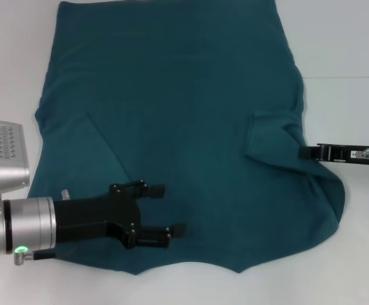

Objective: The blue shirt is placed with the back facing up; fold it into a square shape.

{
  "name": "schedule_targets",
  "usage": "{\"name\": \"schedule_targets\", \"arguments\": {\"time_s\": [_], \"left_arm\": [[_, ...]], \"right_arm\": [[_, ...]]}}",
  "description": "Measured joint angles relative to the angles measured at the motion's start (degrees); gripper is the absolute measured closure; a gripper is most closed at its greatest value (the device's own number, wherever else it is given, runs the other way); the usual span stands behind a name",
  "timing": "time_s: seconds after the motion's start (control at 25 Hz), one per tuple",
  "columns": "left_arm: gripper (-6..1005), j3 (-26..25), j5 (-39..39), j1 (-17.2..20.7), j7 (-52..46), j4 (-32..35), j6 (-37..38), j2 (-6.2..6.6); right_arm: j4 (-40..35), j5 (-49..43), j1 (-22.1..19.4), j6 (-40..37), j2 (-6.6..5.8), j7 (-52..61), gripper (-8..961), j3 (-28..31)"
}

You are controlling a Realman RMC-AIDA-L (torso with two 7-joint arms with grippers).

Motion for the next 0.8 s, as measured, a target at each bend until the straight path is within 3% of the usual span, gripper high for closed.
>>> {"name": "schedule_targets", "arguments": {"time_s": [0.12,0.56,0.8], "left_arm": [[50,0.15,0.0,0.0,0.0,0.0,-0.03,-0.04],[49,-0.02,-0.02,0.0,-0.01,0.0,-0.05,-0.07],[49,-0.09,-0.24,0.26,0.0,0.0,-0.05,-0.07]], "right_arm": [[0.0,2.78,-0.22,0.0,0.2,-2.26,953,0.03],[0.39,6.38,2.49,-3.33,0.71,-7.92,951,-1.0],[0.38,6.38,2.55,-5.07,1.24,-9.4,950,-5.03]]}}
